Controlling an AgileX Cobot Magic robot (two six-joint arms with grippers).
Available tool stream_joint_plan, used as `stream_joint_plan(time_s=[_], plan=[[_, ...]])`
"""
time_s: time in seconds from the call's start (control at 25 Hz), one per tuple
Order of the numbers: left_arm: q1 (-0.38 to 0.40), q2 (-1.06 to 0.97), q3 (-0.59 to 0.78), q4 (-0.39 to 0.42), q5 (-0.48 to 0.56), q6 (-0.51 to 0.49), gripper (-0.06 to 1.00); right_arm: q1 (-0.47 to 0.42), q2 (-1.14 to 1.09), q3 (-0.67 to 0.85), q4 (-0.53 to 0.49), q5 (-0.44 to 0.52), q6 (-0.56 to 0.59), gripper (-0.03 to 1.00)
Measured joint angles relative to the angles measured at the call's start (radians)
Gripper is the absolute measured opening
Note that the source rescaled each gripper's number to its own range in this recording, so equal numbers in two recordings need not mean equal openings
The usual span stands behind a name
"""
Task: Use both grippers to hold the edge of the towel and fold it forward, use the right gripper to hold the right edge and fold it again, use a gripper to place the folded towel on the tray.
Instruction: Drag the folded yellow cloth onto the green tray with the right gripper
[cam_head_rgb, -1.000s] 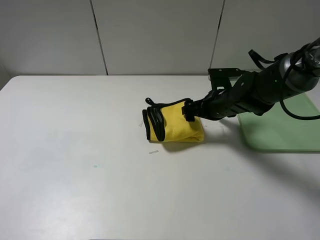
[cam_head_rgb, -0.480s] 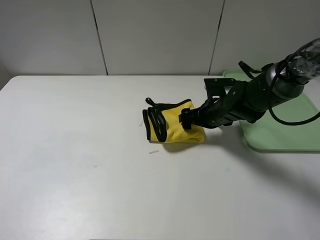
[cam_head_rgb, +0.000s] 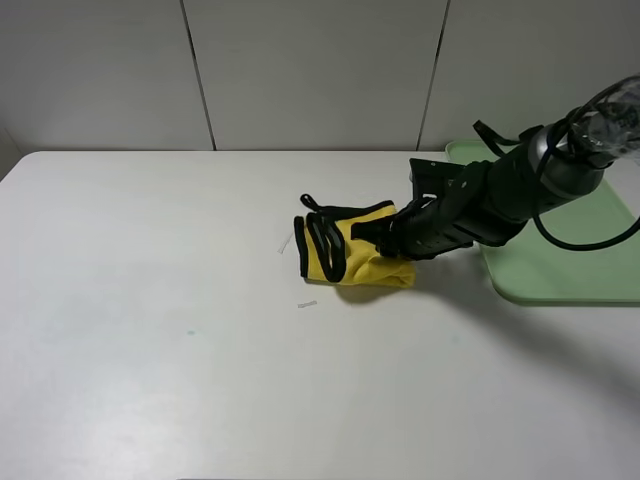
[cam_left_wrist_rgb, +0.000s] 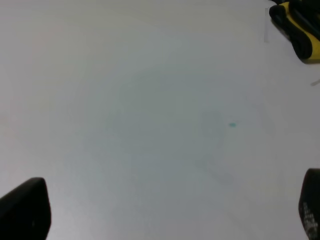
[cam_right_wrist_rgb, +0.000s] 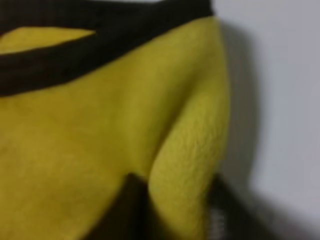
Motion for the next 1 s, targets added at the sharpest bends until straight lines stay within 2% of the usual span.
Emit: stream_joint_plan(time_s=[0.04,0.08,0.48,0.68,0.84,1.0], plan=[[0.0,0.0,0.0,0.0,0.0,0.0,1.0,0.0,-0.001,-0.001,0.001,0.005,0.009,0.08],[0.0,0.0,0.0,0.0,0.0,0.0,1.0,0.0,-0.002,-0.001,0.003,0.01,0.016,0.07],[0.0,0.0,0.0,0.0,0.0,0.0,1.0,0.0,-0.007,-0.003,0.003,0.023,0.002,0.08],[0.0,0.0,0.0,0.0,0.0,0.0,1.0,-0.005,-0.061,0.005,0.002,0.076,-0.086,0.08],[0.0,0.0,0.0,0.0,0.0,0.0,1.0,-0.048,-0.154,0.009,-0.013,0.107,-0.134,0.08],[0.0,0.0,0.0,0.0,0.0,0.0,1.0,-0.128,-0.239,0.009,-0.052,0.114,-0.153,0.08]])
